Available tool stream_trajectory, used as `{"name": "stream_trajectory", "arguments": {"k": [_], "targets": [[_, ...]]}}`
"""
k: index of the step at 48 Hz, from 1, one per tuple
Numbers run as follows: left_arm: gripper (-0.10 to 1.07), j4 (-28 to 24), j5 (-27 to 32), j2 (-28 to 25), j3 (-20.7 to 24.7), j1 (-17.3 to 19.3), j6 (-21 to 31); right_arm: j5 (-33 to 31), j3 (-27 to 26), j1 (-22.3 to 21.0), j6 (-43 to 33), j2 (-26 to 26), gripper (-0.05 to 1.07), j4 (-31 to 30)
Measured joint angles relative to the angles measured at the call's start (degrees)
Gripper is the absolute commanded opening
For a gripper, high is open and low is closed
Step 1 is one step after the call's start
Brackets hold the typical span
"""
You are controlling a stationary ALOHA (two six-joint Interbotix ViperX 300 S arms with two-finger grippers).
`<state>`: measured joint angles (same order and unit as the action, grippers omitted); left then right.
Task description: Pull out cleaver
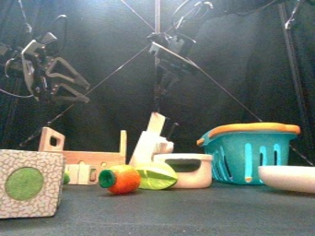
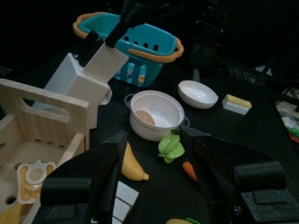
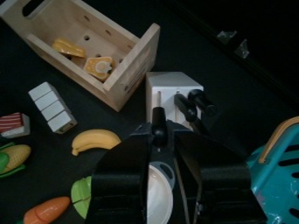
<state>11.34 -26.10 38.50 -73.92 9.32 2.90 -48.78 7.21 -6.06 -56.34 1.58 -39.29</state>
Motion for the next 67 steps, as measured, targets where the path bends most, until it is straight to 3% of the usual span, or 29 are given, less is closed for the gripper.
{"name": "stream_trajectory", "arguments": {"k": [20, 38, 52, 67], "targets": [[0.88, 0.0, 0.0, 0.0, 0.0, 0.0, 0.0, -5.27, 1.32, 4.48, 0.0, -4.48, 0.57, -3.52], [0.88, 0.0, 0.0, -0.09, 0.0, 0.0, 0.0, -5.62, 3.43, 7.73, -0.18, -10.28, 0.57, -4.48], [0.88, 0.0, 0.0, 0.0, 0.0, 0.0, 0.0, -4.04, 6.59, 9.32, -0.35, -13.27, 0.57, -5.19], [0.88, -0.09, 0.0, 0.0, 0.0, -0.09, -0.18, 1.85, 9.14, 9.32, -0.44, -14.68, 0.57, -5.27]]}}
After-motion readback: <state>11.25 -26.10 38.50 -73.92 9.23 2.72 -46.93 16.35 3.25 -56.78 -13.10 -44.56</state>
